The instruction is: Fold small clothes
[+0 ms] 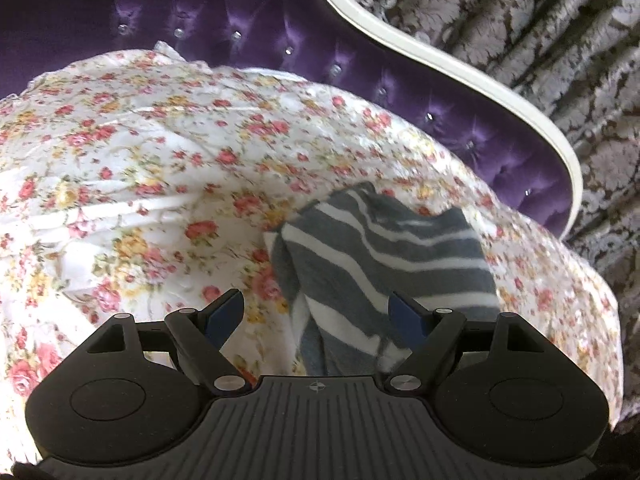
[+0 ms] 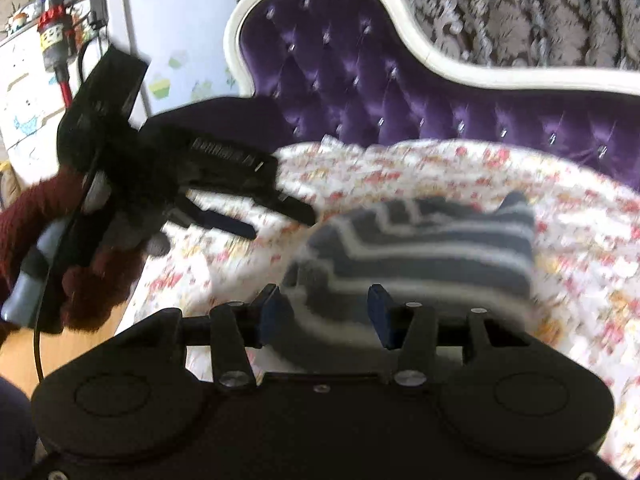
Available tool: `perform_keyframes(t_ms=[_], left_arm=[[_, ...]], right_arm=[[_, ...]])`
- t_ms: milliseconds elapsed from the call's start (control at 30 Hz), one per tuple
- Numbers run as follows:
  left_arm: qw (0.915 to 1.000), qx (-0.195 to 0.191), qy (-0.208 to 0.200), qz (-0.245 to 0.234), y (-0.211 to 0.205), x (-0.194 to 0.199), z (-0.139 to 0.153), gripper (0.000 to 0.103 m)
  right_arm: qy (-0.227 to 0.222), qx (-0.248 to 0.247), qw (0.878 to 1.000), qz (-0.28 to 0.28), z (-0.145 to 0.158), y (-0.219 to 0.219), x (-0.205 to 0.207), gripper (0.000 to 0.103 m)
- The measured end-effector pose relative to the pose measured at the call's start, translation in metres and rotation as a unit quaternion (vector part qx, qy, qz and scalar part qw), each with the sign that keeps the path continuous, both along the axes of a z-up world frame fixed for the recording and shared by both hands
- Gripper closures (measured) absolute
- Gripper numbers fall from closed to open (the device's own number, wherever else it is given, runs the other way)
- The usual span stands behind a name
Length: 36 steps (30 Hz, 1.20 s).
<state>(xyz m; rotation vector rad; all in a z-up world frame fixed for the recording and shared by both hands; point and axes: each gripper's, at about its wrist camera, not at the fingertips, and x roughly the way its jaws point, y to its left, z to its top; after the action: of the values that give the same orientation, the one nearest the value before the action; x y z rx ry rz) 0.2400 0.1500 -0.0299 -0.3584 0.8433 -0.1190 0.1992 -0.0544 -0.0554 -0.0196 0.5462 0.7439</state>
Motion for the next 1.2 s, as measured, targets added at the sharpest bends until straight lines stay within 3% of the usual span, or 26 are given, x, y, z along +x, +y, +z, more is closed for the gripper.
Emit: perform_keyframes(t_ms=[133,267,567,800,867,933,1033,1133,1200], left_arm=[[0.9998,0.018,0.008,-0.009,-0.008,0.000,-0.004,0.024],[0.9994,0.028,0.015,-0.007,-0.010,0.001,-0.007,0.024],[0.9992,0.031,0.022,-0.010,-0.013,0.002,-0.008,0.024],[0.9992,0.022,0.016,-0.030,-0.021,0.004,-0.009,0.027],[0.9990,0.019,0.014,-0.038,-0.025,0.004,-0.010,0.036],[0.9988,0.014,0.010,-0.047,-0.028,0.005,-0.011,0.055],[0.9987,0.005,-0.003,-0.050,-0.030,0.005,-0.013,0.075],[0.9987,0.000,-0.015,-0.049,-0.030,0.005,-0.016,0.089],[0.9988,-0.015,-0.023,-0.040,-0.025,0.004,-0.017,0.094]], right_arm=[[0.020,-0.021,0.999,0.034,-0.019,0.020,-0.005,0.045],[0.007,-0.051,0.996,0.067,-0.026,0.036,-0.016,0.044],[-0.089,-0.087,0.991,0.039,-0.009,0.037,-0.031,0.042],[-0.137,-0.150,0.978,0.054,-0.023,0.053,-0.042,0.042],[-0.153,-0.166,0.973,0.059,-0.028,0.058,-0.044,0.044],[-0.162,-0.171,0.970,0.058,-0.031,0.059,-0.047,0.047],[-0.166,-0.172,0.969,0.060,-0.031,0.061,-0.047,0.061],[-0.162,-0.179,0.968,0.065,-0.031,0.063,-0.044,0.087],[-0.158,-0.175,0.969,0.068,-0.031,0.062,-0.044,0.092]])
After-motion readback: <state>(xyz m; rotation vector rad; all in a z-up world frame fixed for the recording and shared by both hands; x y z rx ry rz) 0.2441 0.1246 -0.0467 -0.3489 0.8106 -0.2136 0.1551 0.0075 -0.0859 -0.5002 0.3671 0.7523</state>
